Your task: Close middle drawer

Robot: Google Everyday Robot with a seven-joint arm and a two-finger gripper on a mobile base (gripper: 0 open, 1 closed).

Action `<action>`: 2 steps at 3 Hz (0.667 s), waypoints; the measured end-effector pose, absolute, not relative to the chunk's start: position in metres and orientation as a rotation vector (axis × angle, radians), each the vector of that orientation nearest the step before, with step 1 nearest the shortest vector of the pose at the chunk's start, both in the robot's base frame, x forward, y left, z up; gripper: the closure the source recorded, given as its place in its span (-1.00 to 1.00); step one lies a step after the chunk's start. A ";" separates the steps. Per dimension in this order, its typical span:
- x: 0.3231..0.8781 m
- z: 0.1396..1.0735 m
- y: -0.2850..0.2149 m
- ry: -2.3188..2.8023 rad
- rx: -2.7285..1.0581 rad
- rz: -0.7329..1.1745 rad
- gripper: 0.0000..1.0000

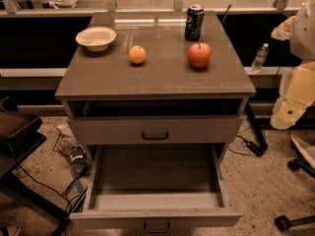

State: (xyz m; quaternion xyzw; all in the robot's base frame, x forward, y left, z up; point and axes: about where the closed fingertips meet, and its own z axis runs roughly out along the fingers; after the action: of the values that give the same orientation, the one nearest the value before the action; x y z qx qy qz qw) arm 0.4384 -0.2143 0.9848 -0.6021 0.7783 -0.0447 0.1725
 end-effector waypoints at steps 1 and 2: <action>0.438 0.985 -0.214 2.208 -1.708 -0.127 -1.00; 0.434 0.965 -0.226 2.234 -1.657 -0.079 -1.00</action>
Offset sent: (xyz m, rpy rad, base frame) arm -0.0145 -0.0397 -0.0714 0.1354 0.0621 -0.1096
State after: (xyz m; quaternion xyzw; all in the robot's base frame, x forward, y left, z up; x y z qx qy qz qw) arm 0.4337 -0.2259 0.9646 -0.5858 0.7900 -0.0278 0.1788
